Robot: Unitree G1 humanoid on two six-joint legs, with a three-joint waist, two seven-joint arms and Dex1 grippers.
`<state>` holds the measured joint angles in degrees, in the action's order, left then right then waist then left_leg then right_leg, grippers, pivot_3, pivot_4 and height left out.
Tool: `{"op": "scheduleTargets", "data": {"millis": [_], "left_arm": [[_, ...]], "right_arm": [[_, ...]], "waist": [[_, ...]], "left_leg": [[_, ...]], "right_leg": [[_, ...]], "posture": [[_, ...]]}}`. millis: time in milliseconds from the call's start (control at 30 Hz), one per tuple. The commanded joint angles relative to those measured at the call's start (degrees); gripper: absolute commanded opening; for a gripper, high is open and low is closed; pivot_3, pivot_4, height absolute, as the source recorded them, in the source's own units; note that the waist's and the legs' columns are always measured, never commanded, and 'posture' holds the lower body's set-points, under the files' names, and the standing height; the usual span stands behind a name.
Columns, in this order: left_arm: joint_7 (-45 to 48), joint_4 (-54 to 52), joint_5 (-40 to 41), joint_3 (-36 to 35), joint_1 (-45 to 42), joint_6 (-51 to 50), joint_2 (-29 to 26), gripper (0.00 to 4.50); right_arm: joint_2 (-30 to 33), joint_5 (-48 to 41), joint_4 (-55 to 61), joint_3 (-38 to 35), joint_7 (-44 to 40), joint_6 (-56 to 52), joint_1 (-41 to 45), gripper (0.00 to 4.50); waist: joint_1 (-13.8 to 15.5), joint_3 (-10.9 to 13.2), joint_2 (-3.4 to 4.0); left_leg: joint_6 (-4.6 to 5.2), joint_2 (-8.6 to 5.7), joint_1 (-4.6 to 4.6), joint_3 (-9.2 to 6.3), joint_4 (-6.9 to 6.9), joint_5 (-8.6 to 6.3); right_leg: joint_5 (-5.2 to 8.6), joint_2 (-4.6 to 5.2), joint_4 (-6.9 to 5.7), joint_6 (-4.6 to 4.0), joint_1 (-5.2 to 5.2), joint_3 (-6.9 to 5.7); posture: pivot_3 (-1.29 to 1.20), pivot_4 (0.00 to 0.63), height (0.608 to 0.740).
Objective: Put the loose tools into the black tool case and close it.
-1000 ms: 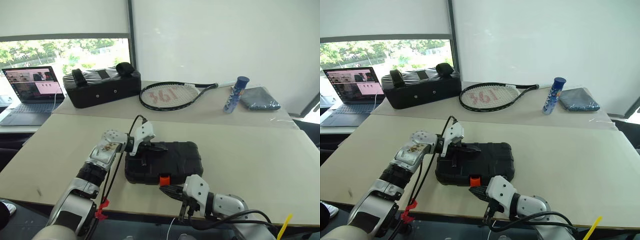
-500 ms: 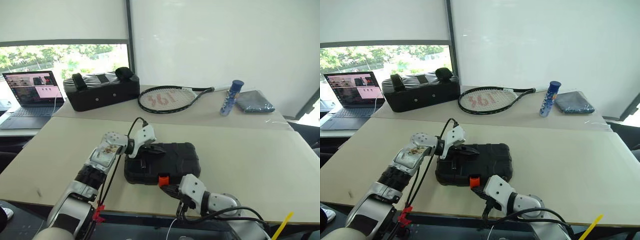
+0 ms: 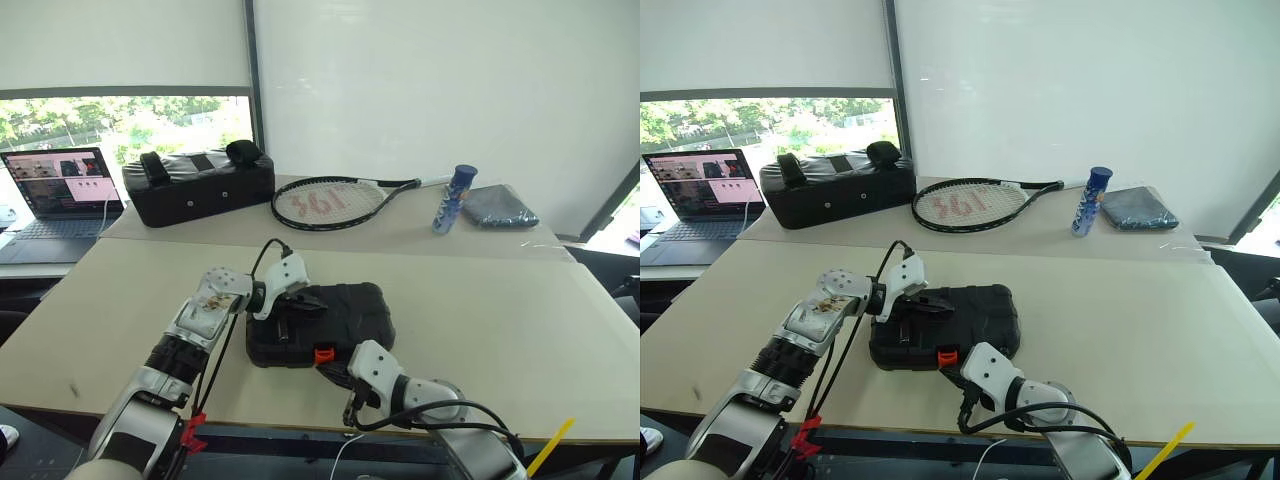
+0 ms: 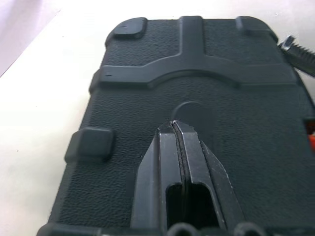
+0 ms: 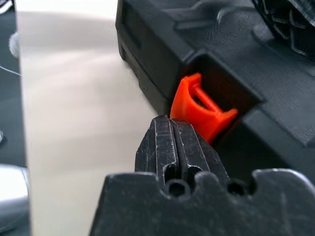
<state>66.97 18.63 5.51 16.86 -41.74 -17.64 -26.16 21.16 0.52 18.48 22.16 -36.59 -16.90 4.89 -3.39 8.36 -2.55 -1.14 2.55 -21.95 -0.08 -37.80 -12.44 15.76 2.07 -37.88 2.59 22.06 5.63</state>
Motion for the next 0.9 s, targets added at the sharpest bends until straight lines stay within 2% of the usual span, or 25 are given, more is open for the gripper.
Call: {"op": "scheduleTargets", "data": {"millis": [33, 200, 333, 467, 533, 567, 600, 633, 667, 800, 900], "left_arm": [[1.69, 4.22, -3.48, 5.75, 5.7, -4.17, -0.52, 0.04], [1.36, 3.84, -2.51, 3.96, 6.34, -2.37, -1.11, 0.04], [2.32, 1.49, 3.2, -3.06, 7.85, 4.23, -1.5, 0.04], [4.82, -5.32, 13.65, -14.78, 11.01, 5.21, -4.34, 0.04], [5.53, -9.09, 17.1, -19.93, 14.5, 4.25, -8.02, 0.56], [5.61, -10.47, 17.49, -21.71, 16.83, 4.03, -10.37, 0.73], [5.59, -11.45, 17.69, -22.6, 18.49, 4.12, -11.85, 1.17], [6.1, -12.44, 18.36, -24.05, 20.82, 3.95, -13.62, 1.39], [5.27, -12.86, 18.21, -25.92, 23.06, 5.27, -14.85, 1.95], [4.05, -16.12, 18.89, -34.8, 36.41, 5.11, -20.1, 3.27], [1.66, -16.87, 17.27, -38.63, 43.42, 9.01, -20.66, 4.43]], "right_arm": [[-1.13, 2.14, -1.1, -4.07, 5.02, 2.28, 3.5, 0.0], [0.16, -0.27, 1.06, -4.88, 1.63, 2.58, 2.44, 0.0], [4.75, -6.3, 6.17, -6.9, -4.54, 2.27, -1.28, 0.0], [10.81, -16.12, 7.9, -17.06, -11.81, 5.97, -6.68, 0.0], [13.87, -20.29, 6.88, -23.64, -16.3, 10.75, -9.19, 0.0], [15.72, -22.79, 6.15, -26.5, -19.12, 11.13, -10.87, 0.29], [16.98, -24.36, 5.58, -28.12, -20.97, 11.54, -12.09, 0.6], [18.15, -24.87, 4.32, -30.19, -22.58, 13.35, -13.1, 0.8], [19.59, -26.93, 3.62, -32.35, -24.52, 12.65, -14.43, 1.27], [24.33, -28.64, -3.45, -41.62, -31.29, 17.59, -18.09, 2.57], [25.91, -29.17, -6.77, -45.5, -33.45, 19.26, -19.04, 3.65]], "waist": [[-0.01, -0.02, -0.01], [-0.01, -0.04, -0.01], [-0.04, -0.04, 0.1], [-0.3, 0.0, 0.13], [-0.63, 0.13, 0.21], [-0.8, 0.24, 0.24], [-0.78, 0.31, 0.23], [-0.59, 0.36, 0.25], [-0.41, 0.39, 0.26], [0.25, 0.5, 0.25], [0.92, 0.65, 0.23]], "left_leg": [[0.0, 0.0, 0.0, 0.0, 0.0, 0.0], [0.0, 0.01, 0.02, -0.01, 0.0, 0.0], [0.0, 0.0, -0.1, 0.03, 0.05, -0.01], [0.0, 0.01, -0.18, 0.04, 0.54, -0.01], [0.0, 0.02, -0.3, 0.03, 0.75, -0.01], [0.01, 0.05, -0.36, 0.05, 0.87, -0.01], [0.02, 0.06, -0.38, 0.06, 0.98, -0.02], [0.03, 0.08, -0.45, 0.04, 1.02, -0.03], [0.04, 0.08, -0.49, 0.0, 1.05, -0.04], [0.0, 0.0, -0.59, 0.06, 1.06, -0.09], [-0.01, 0.0, -0.6, 0.14, 1.05, -0.1]], "right_leg": [[0.0, 0.0, 0.0, 0.0, 0.0, 0.0], [0.01, 0.0, 0.01, -0.01, -0.01, 0.0], [0.01, 0.03, 0.06, -0.02, 0.09, 0.06], [0.05, 0.02, 0.39, -0.08, 0.19, 0.05], [0.08, -0.01, 0.42, -0.14, 0.37, 0.04], [0.08, -0.01, 0.44, -0.15, 0.48, 0.08], [0.08, -0.02, 0.47, -0.17, 0.54, 0.09], [0.09, -0.03, 0.49, -0.18, 0.61, 0.05], [0.08, -0.02, 0.59, -0.19, 0.61, -0.03], [0.08, 0.29, 0.83, -0.18, 0.55, -0.1], [0.09, 0.47, 1.0, -0.16, 0.51, -0.08]], "posture": [[0.0, 0.15, 0.74], [0.0, 0.15, 0.74], [0.0, 0.15, 0.74], [0.0, 0.15, 0.74], [0.0, 0.15, 0.74], [0.0, 0.15, 0.74], [0.0, 0.15, 0.74], [0.0, 0.15, 0.74], [0.0, 0.15, 0.74], [0.0, 0.15, 0.74], [0.0, 0.15, 0.74]]}}
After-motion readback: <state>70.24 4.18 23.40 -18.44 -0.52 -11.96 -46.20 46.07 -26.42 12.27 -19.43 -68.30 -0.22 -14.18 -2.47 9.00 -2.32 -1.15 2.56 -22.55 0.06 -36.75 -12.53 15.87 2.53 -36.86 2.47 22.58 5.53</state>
